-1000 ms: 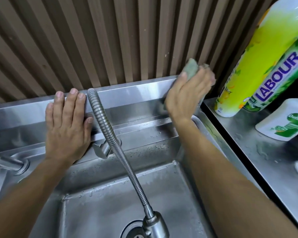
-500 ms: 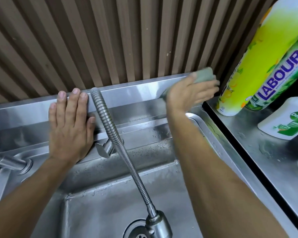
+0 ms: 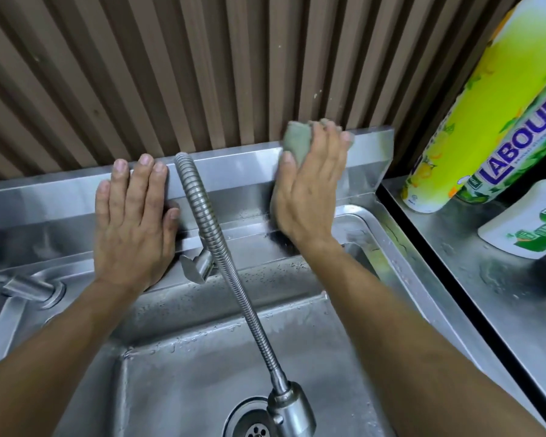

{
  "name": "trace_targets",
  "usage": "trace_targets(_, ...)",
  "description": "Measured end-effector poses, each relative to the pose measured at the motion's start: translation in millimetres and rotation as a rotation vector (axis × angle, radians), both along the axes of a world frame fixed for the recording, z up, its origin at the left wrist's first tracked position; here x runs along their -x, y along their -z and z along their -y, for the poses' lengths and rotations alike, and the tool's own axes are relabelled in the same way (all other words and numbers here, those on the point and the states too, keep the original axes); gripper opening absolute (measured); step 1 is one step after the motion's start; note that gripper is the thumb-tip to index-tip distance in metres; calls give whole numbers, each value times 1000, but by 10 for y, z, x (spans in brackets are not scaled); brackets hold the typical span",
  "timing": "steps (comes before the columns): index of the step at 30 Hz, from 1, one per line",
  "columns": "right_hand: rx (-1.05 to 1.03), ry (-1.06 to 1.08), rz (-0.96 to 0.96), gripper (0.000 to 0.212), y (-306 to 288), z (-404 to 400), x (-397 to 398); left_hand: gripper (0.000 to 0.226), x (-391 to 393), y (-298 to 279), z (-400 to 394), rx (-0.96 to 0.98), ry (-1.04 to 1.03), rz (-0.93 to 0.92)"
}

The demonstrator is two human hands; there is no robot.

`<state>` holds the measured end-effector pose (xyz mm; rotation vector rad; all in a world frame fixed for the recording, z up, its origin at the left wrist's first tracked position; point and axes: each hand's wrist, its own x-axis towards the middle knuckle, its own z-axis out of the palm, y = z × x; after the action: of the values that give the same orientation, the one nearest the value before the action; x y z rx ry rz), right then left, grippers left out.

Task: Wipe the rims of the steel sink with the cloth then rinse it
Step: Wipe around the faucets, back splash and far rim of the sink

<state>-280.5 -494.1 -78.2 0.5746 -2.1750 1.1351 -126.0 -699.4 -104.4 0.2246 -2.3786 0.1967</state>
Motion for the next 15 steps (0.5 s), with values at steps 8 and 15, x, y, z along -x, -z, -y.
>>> trace_targets(8,628,297,436,70,-362,125,130,79,26,-9,6,-20,-1,-5)
trace_targets(15,-393,-484,-221,66,135,200,-409,66,13,-29,-11,19,0,-29)
